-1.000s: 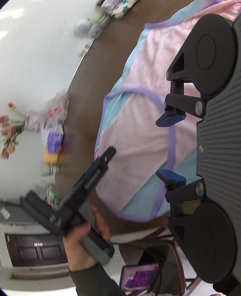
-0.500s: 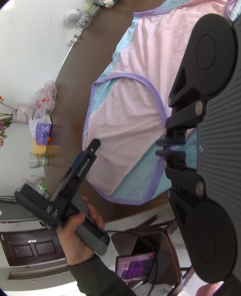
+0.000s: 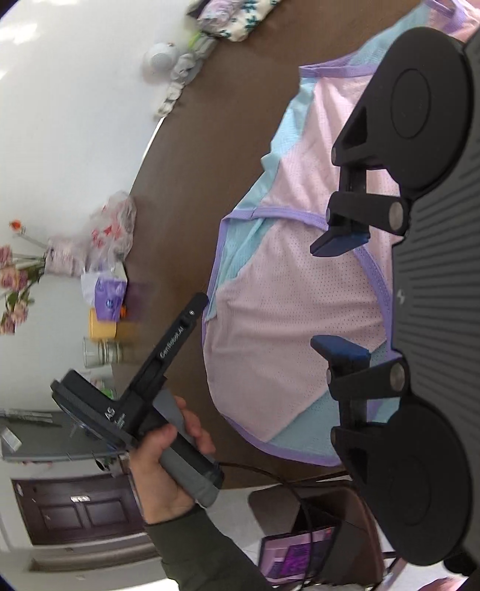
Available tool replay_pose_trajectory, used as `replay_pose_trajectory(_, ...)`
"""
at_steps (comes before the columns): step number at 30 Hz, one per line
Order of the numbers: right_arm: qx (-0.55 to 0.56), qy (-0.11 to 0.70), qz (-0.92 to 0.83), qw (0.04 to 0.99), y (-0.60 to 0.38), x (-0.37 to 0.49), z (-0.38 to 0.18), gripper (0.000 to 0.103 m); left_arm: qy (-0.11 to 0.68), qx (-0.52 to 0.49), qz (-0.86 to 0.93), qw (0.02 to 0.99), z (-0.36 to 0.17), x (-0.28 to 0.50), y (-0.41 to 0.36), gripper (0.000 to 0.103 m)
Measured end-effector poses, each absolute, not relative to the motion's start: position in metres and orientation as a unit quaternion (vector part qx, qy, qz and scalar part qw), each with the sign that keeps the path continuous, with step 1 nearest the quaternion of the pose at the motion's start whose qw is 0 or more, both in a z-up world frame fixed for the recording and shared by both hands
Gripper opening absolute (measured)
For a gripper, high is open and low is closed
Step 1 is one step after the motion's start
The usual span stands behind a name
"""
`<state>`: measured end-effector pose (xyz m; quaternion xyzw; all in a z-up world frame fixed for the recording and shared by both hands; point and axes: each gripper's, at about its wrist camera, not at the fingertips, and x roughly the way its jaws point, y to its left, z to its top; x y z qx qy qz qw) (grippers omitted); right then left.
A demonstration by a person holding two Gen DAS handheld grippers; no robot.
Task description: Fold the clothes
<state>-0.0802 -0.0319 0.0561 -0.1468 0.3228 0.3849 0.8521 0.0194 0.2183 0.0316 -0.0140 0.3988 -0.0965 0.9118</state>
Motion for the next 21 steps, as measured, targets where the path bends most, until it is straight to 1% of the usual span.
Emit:
replay_pose_trajectory(3,-0.127,0.329,0.383,0.854,-0.035,-0.078,0.049,0.048,0.397,0.014,-0.098,0.912,0.026,0.016,0.213,0.059)
replay_pose_trajectory(5,-0.117,0.335,0.377,0.855,-0.036,-0.076,0.044,0.048,0.392,0.041,-0.093,0.914,0.024,0.012,0.208,0.057)
replay_pose_trajectory(7,-0.114,0.336,0.371,0.858,-0.036,-0.074,0.039,0.048,0.388,0.046,-0.096,0.916,0.024,0.01,0.204,0.04)
replay_pose_trajectory(8,-0.111,0.338,0.368,0.859,-0.036,-0.073,0.037,0.048,0.385,0.044,-0.098,0.916,0.024,0.009,0.204,0.01)
replay_pose_trajectory(9,-0.108,0.34,0.365,0.86,-0.036,-0.071,0.035,0.048,0.385,0.045,-0.084,0.918,0.025,0.009,0.203,0.003)
replay_pose_trajectory(14,-0.083,0.355,0.355,0.861,-0.037,-0.068,0.024,0.048,0.32,0.087,0.002,0.943,0.028,-0.002,0.193,0.002)
replay_pose_trajectory(15,-0.078,0.359,0.356,0.86,-0.038,-0.067,0.023,0.048,0.31,0.086,0.009,0.947,0.028,-0.004,0.193,0.004)
replay_pose_trajectory(17,-0.069,0.363,0.357,0.858,-0.041,-0.067,0.022,0.048,0.317,0.076,0.018,0.945,0.026,-0.001,0.196,0.012)
replay_pose_trajectory(19,-0.064,0.345,0.354,0.867,-0.055,-0.065,0.035,0.048,0.323,0.07,0.026,0.944,0.032,-0.002,0.196,0.014)
replay_pose_trajectory(21,-0.055,0.329,0.321,0.886,-0.081,-0.051,0.052,0.049,0.325,0.049,0.04,0.944,0.046,-0.005,0.193,0.032)
